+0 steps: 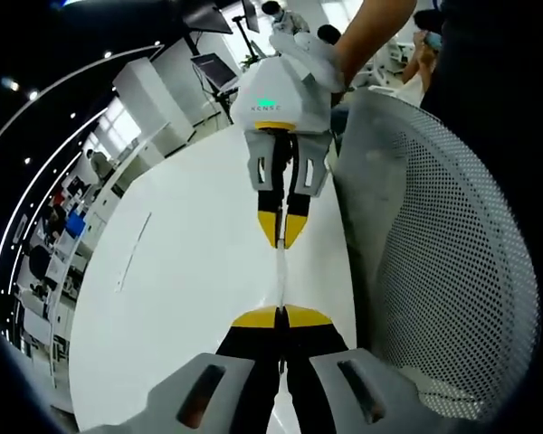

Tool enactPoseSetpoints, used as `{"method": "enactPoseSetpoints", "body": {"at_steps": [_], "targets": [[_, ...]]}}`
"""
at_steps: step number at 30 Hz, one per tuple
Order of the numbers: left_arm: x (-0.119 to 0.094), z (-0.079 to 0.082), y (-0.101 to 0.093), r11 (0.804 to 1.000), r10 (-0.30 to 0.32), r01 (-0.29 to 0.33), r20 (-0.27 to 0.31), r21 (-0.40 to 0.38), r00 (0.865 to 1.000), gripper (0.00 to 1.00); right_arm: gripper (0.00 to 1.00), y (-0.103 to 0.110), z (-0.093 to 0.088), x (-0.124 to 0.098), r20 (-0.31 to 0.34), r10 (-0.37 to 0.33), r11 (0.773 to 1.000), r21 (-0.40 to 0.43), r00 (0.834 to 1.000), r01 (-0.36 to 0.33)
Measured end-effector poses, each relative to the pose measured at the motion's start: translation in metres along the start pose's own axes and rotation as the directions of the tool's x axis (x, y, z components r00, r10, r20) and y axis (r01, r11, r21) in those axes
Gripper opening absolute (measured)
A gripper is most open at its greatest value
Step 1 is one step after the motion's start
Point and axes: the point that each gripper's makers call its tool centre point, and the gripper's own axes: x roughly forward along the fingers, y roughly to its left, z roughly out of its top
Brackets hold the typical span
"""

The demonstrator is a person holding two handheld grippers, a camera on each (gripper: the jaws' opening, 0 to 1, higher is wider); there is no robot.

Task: Open the resealable bag by pulling the two sides of the seal apart until the entire bag opening is separated and visibly accessible.

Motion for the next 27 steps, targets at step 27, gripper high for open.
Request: {"method": "enactPoseSetpoints", "body": {"at_steps": [27], "targets": [[0.000,-0.003,-0.002,1.000,0.020,-0.020,-0.005,-0.005,1.000,0.00,0.05,0.021,0.032,-0.001,0.042,0.033,0.996,-0.083,0.999,-0.030]]}}
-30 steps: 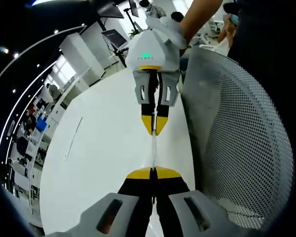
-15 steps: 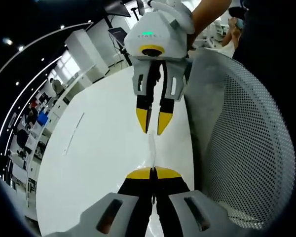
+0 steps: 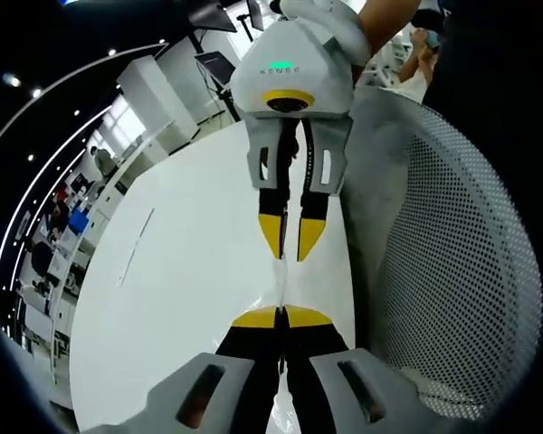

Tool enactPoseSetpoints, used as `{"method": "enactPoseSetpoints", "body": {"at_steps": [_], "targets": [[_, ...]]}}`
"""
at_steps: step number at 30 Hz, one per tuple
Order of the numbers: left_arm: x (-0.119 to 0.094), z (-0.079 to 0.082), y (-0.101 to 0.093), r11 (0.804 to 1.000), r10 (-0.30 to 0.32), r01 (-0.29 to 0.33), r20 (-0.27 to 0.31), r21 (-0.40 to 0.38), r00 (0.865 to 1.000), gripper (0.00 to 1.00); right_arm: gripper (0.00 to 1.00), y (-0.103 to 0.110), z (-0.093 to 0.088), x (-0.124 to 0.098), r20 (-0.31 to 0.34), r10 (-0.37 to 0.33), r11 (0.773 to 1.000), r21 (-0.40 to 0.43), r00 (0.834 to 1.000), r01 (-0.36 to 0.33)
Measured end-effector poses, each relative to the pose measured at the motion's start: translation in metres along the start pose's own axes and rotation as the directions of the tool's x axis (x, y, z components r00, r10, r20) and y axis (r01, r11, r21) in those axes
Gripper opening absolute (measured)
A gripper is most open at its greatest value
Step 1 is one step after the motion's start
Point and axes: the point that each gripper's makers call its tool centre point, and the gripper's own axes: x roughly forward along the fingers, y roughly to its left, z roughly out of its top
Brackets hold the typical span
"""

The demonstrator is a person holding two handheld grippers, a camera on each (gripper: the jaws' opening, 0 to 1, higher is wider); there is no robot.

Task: Open the resealable bag by pulling the two sides of the seal apart until the entire bag opening is separated and visibly accessible.

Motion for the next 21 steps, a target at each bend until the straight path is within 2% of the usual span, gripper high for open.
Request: {"method": "enactPoseSetpoints", "body": {"at_steps": [6,12,17,21], "targets": [[0.003,0.004,-0.002,1.000,-0.003,0.003,0.006,0.006,1.000,0.00,0.01,0.004,0.001,0.005,-0.002,0.008,1.000,-0.011,1.000,-0.008],[0.002,0.007,0.000,1.000,0.008,-0.009,0.018,0.009,1.000,0.00,0.00,-0.003,0.002,0.001,0.006,-0.026,1.000,-0.011,1.000,0.026],[0.002,0.002,0.003,1.000,0.015,-0.015,0.009,0.004,1.000,0.00,0.00,-0.007,0.007,-0.011,0.032,-0.045,0.999,0.010,0.998,0.045],[0.003,-0.007,0.005,0.999,0.022,-0.022,-0.012,-0.035,1.000,0.00,0.00,-0.004,0.012,-0.015,0.040,-0.045,0.999,0.000,0.998,0.045]]}}
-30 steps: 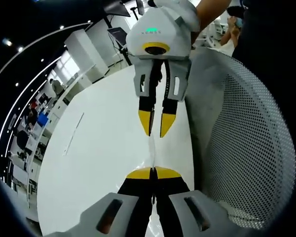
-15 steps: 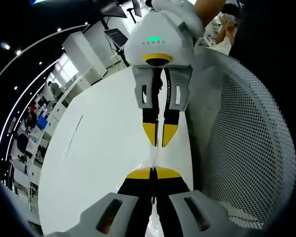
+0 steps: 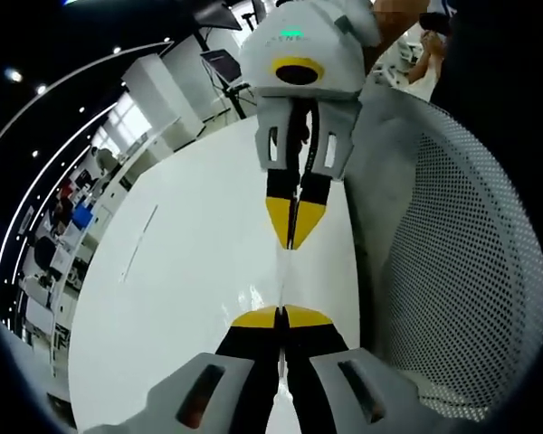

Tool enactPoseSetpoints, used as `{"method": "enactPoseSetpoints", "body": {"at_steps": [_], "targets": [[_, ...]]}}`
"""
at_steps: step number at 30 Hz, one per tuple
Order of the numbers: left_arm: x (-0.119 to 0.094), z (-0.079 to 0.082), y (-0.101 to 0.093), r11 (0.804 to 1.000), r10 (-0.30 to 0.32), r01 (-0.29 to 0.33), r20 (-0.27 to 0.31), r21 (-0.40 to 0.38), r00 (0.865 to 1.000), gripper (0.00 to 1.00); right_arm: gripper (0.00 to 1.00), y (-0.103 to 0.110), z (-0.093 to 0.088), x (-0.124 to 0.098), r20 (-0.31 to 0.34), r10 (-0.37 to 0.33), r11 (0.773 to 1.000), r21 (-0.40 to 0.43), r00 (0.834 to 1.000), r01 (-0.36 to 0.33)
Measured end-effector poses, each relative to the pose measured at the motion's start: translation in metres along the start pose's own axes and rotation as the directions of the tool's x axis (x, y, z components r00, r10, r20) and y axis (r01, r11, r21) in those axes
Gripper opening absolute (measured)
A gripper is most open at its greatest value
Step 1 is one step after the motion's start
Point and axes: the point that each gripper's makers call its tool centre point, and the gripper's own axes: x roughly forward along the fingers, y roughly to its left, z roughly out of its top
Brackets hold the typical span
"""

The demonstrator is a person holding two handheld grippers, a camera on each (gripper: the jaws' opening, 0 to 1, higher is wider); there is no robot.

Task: Open the resealable bag by pulling the two sides of the seal apart until the entire bag opening is separated and visibly accessible.

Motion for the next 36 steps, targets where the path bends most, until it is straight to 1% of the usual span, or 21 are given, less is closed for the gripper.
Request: {"method": "enactPoseSetpoints", "body": {"at_steps": [5,9,14,16,18,21,24,26,28,29,36], "targets": [[0.001,-0.009,-0.001,1.000,0.001,-0.002,-0.036,-0.013,0.999,0.00,0.00,0.005,0.007,-0.002,-0.004,0.007,0.999,-0.035,1.000,-0.007],[0.002,-0.020,0.001,0.998,0.008,-0.012,-0.071,-0.064,0.997,0.00,0.00,0.012,0.014,-0.002,0.012,0.018,0.999,-0.027,1.000,-0.018],[-0.003,-0.023,-0.002,0.997,-0.007,0.001,-0.077,-0.079,0.997,0.00,0.00,0.020,0.017,0.002,0.006,0.028,0.998,-0.050,1.000,-0.028],[-0.006,-0.022,-0.002,0.997,-0.006,0.000,-0.076,-0.083,0.997,0.02,0.00,0.021,0.018,0.003,0.010,0.034,0.998,-0.044,0.999,-0.033],[-0.010,-0.020,-0.003,0.995,-0.013,0.006,-0.065,-0.097,0.998,0.04,0.00,0.021,0.018,0.003,0.009,0.036,0.998,-0.043,0.999,-0.035],[-0.016,-0.011,-0.004,0.993,-0.023,0.019,-0.033,-0.119,0.999,0.08,0.00,0.021,0.016,0.004,0.004,0.038,0.998,-0.044,0.999,-0.038],[-0.019,-0.003,-0.007,0.991,-0.030,0.028,-0.014,-0.131,0.999,0.13,0.00,0.020,0.016,0.004,0.000,0.034,0.998,-0.048,0.999,-0.034],[-0.020,0.002,-0.009,0.990,-0.036,0.036,0.003,-0.137,0.999,0.13,0.00,0.021,0.015,0.004,-0.007,0.031,0.997,-0.075,0.999,-0.032],[-0.019,0.007,-0.009,0.989,-0.040,0.041,0.007,-0.143,0.999,0.14,0.00,0.022,0.013,0.005,-0.030,0.030,0.991,-0.129,0.999,-0.033],[-0.019,0.008,-0.008,0.989,-0.039,0.040,0.011,-0.144,0.999,0.14,0.00,0.024,0.013,0.005,-0.032,0.032,0.990,-0.139,0.999,-0.036],[-0.013,0.020,0.000,0.982,-0.042,0.049,0.044,-0.184,0.998,0.11,0.00,0.030,0.017,0.006,-0.023,0.052,0.987,-0.152,0.998,-0.055]]}}
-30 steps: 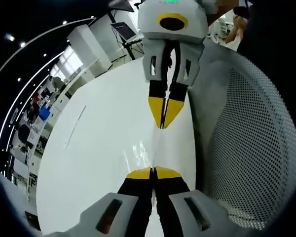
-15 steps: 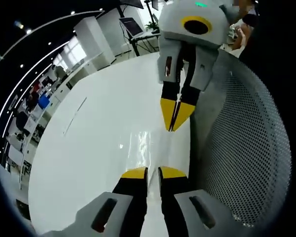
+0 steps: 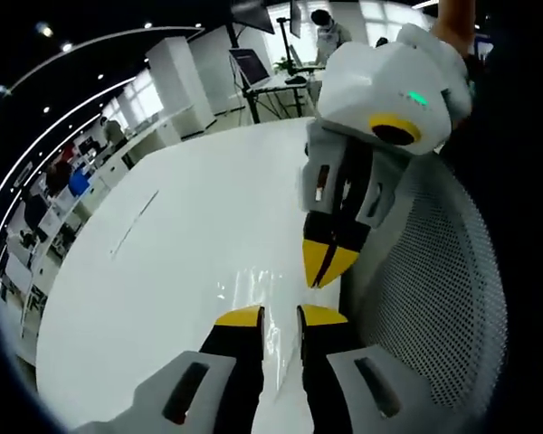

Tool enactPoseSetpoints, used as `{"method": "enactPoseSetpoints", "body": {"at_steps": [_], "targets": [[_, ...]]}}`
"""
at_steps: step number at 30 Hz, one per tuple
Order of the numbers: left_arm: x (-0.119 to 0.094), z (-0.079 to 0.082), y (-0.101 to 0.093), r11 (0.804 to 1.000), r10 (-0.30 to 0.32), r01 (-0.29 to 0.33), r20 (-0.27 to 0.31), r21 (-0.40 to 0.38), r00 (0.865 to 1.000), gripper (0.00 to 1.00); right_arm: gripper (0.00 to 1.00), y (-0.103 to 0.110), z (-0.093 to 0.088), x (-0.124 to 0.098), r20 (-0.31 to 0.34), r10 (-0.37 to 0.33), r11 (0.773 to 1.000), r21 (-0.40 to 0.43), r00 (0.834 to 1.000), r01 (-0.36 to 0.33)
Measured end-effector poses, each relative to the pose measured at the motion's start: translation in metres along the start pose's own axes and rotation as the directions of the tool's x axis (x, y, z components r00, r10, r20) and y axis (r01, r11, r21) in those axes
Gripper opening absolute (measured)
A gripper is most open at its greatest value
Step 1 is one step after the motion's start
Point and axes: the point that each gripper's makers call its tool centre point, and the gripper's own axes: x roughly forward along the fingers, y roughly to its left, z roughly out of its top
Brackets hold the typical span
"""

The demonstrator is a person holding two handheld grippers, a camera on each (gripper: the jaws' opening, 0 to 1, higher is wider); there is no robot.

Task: Open the resealable bag by pulling the two sides of the seal apart until the entire bag opening is separated and visibly accessible.

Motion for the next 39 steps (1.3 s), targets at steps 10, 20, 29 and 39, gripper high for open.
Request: {"method": "enactPoseSetpoints", "body": {"at_steps": [10,20,29,39], "targets": [[0.014,-0.003,-0.010,0.998,-0.057,0.057,-0.025,0.003,0.998,0.10,0.00,-0.002,0.010,-0.002,-0.007,-0.016,0.994,-0.112,1.000,0.015],[0.019,-0.011,-0.015,0.996,-0.090,0.089,-0.046,-0.010,0.995,0.08,0.00,0.003,0.015,-0.001,-0.018,-0.006,0.979,-0.203,1.000,0.002],[0.019,-0.023,-0.018,0.993,-0.114,0.113,-0.093,-0.013,0.989,0.05,0.00,0.005,0.016,-0.002,-0.011,-0.001,0.980,-0.198,1.000,-0.001],[0.020,-0.029,-0.023,0.991,-0.132,0.127,-0.124,-0.047,0.984,0.00,0.00,0.005,0.014,-0.002,-0.019,-0.002,0.979,-0.203,1.000,-0.002]]}}
